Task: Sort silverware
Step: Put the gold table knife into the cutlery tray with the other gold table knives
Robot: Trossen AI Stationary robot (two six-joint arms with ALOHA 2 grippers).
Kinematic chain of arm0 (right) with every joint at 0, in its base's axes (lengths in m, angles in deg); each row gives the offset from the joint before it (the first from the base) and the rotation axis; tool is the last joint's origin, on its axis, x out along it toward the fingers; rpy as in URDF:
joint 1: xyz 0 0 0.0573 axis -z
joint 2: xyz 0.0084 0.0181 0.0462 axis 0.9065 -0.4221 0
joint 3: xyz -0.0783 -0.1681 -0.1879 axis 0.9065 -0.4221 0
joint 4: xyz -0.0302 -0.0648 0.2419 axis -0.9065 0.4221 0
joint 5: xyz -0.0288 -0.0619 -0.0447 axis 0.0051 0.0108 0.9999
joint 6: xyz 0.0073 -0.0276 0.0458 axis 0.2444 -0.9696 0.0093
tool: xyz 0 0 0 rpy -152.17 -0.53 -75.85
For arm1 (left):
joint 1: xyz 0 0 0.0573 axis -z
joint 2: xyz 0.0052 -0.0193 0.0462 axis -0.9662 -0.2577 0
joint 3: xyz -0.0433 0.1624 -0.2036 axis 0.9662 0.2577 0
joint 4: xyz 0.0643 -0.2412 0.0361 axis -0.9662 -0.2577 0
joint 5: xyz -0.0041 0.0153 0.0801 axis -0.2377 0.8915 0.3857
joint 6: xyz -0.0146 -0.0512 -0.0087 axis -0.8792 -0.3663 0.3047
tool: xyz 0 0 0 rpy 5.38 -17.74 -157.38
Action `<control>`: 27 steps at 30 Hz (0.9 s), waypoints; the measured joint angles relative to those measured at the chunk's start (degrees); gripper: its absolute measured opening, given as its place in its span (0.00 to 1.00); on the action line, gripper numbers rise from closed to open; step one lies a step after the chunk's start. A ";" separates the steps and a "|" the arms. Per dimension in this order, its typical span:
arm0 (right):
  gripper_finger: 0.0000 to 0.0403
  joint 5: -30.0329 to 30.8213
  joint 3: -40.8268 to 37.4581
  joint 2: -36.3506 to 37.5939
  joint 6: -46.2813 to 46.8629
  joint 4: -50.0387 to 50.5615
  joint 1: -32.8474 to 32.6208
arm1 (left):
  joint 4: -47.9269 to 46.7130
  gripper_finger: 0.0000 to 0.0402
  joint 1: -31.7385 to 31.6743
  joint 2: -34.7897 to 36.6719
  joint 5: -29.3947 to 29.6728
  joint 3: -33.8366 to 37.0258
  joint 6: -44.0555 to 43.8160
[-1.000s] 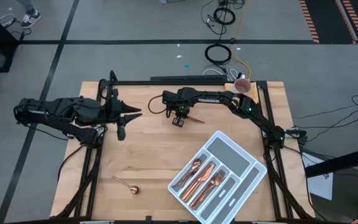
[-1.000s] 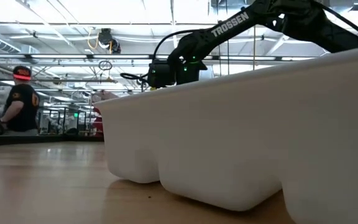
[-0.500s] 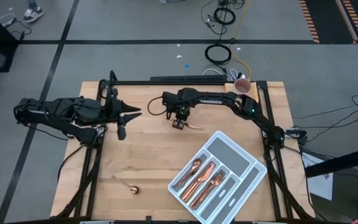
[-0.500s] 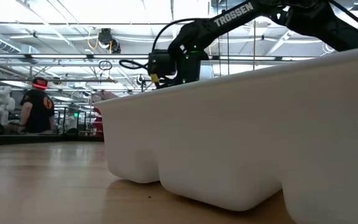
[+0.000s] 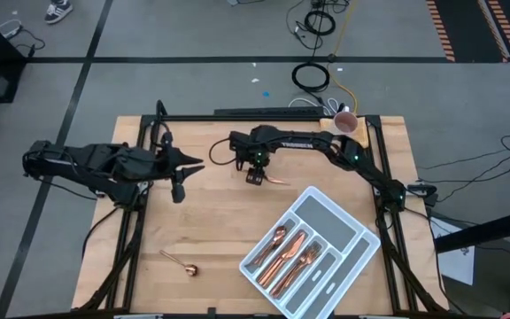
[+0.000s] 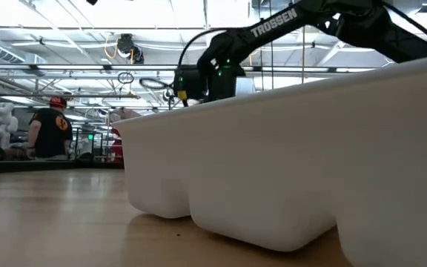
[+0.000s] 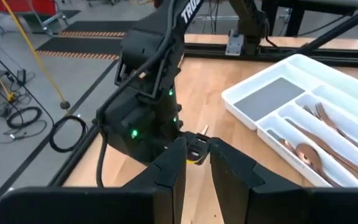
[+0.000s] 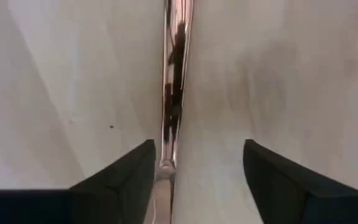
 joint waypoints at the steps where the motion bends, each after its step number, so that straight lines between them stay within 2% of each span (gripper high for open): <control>1: 0.58 -0.16 0.00 -0.68 -0.02 -0.01 0.09 | 0.05 0.20 0.00 0.00 0.00 0.27 -0.48; 3: 0.60 -0.08 0.05 -2.21 -0.11 -0.11 0.31 | 0.09 0.20 0.00 0.04 0.20 0.71 -0.80; 5: 0.60 3.67 0.13 -2.12 -0.76 -0.15 -0.14 | 0.10 0.20 0.00 0.04 0.23 1.01 -0.67; 8: 0.54 5.03 0.11 -2.50 -0.20 -0.21 -0.53 | 0.09 0.20 -0.04 0.04 0.29 1.55 -0.51; 10: 0.45 5.58 0.11 -2.55 0.33 -0.09 -0.75 | 0.06 0.20 -0.04 0.02 0.38 1.59 0.22; 14: 0.14 5.59 0.02 -2.67 1.26 -0.32 -0.95 | 0.11 0.20 -0.04 0.04 1.40 1.59 0.79; 16: 0.04 5.64 0.02 -2.67 0.94 -0.28 -0.89 | 0.11 0.20 -0.04 0.04 1.72 1.59 0.90; 19: 0.02 5.06 0.10 -2.67 1.27 0.14 -0.87 | 0.11 0.20 -0.04 0.04 1.75 1.59 0.95; 23: 0.00 -0.03 3.15 -2.98 2.72 5.68 -0.95 | 0.11 0.20 -0.04 0.04 1.75 1.59 0.93; 27: 0.00 2.60 8.93 -3.26 0.39 10.03 -2.73 | 0.12 0.20 -0.04 0.04 1.75 1.59 0.93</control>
